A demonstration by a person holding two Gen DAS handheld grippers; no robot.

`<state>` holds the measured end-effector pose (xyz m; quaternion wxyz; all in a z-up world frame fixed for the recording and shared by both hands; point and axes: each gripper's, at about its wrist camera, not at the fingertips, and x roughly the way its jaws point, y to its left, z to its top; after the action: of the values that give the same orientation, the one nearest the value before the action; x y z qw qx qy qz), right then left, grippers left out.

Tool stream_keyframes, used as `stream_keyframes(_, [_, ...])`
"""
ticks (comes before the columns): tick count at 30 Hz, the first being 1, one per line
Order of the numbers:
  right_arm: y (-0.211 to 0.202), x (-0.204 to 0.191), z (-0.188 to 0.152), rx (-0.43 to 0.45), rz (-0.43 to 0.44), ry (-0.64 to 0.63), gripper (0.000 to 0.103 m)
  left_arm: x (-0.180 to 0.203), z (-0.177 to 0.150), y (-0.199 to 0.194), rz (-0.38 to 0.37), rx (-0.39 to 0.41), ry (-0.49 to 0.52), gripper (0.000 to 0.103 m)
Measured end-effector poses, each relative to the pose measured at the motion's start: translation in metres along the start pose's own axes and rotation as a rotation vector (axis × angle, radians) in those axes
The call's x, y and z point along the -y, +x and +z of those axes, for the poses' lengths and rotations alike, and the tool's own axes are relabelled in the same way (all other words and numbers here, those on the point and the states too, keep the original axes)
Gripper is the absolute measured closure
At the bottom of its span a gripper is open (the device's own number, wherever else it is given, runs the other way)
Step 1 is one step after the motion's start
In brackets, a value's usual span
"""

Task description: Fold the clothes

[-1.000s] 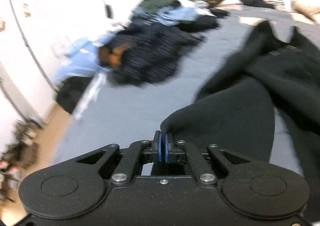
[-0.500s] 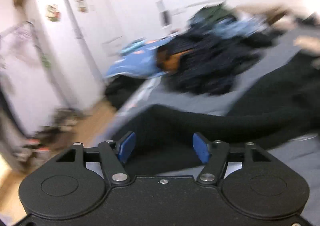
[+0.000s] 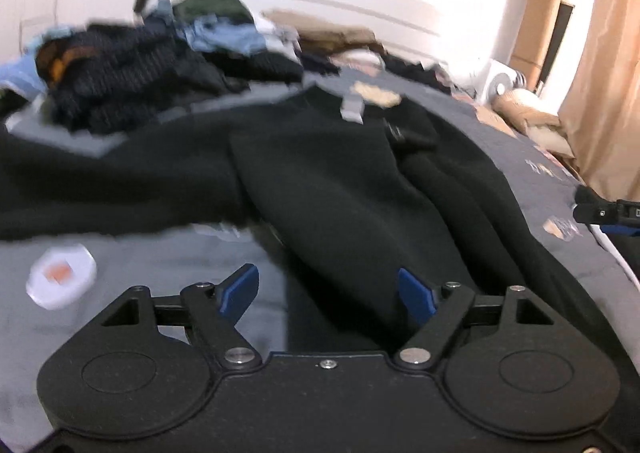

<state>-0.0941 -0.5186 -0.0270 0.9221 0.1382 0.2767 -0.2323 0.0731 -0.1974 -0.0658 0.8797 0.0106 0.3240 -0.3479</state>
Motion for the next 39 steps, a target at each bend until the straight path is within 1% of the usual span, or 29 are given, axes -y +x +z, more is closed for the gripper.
stream_keyframes(1, [-0.003,0.004,-0.004,-0.009,-0.001,0.0,0.007,0.001,-0.002,0.0,-0.004,-0.009,-0.003,0.027])
stream_keyframes(3, [-0.009,0.011,-0.011,-0.022,0.005,0.014,0.007,0.003,0.0,-0.001,-0.01,0.007,-0.016,0.027])
stream_keyframes(7, [-0.02,0.01,-0.026,-0.031,0.032,0.044,0.007,0.005,0.005,-0.002,-0.032,0.035,-0.056,0.026])
stream_keyframes(11, [-0.023,-0.018,-0.034,-0.036,0.073,-0.006,0.007,0.014,0.006,-0.007,-0.042,0.04,-0.039,0.026])
stream_keyframes(14, [-0.014,-0.039,-0.038,-0.057,0.085,-0.057,0.007,0.017,0.005,-0.007,-0.036,0.033,-0.027,0.025])
stream_keyframes(17, [-0.006,-0.057,-0.043,-0.073,0.087,-0.103,0.007,0.015,0.005,-0.006,-0.023,0.026,-0.044,0.023])
stream_keyframes(21, [0.004,-0.063,-0.046,-0.098,0.08,-0.139,0.008,0.015,0.008,-0.006,-0.021,0.034,-0.041,0.021])
stream_keyframes(23, [0.012,-0.058,-0.047,-0.113,0.061,-0.121,0.012,0.015,0.008,-0.006,-0.017,0.036,-0.035,0.019])
stream_keyframes(25, [0.019,-0.051,-0.047,-0.123,0.051,-0.092,0.02,0.014,0.007,-0.004,-0.013,0.025,-0.035,0.019])
stream_keyframes(27, [0.024,-0.044,-0.046,-0.131,0.052,-0.061,0.054,0.014,0.007,-0.001,-0.01,0.015,-0.038,0.019])
stream_keyframes(28, [0.025,-0.04,-0.046,-0.132,0.06,-0.043,0.06,0.014,0.007,-0.001,-0.01,0.014,-0.033,0.019])
stream_keyframes(30, [0.028,-0.033,-0.045,-0.135,0.075,-0.006,0.085,0.016,0.008,0.0,-0.009,0.013,-0.024,0.019])
stream_keyframes(32, [0.027,-0.029,-0.043,-0.126,0.059,0.006,0.096,0.016,0.008,0.001,-0.008,0.012,-0.017,0.019])
stream_keyframes(33, [0.026,-0.027,-0.042,-0.111,0.04,0.006,0.098,0.017,0.008,0.001,-0.007,0.012,-0.015,0.019])
stream_keyframes(37, [0.012,-0.018,-0.028,-0.014,-0.029,0.004,0.1,0.014,0.008,0.0,-0.011,0.011,-0.034,0.019])
stream_keyframes(39, [0.009,-0.007,-0.015,0.025,-0.065,0.027,0.1,0.014,0.009,-0.001,-0.01,0.013,-0.036,0.019])
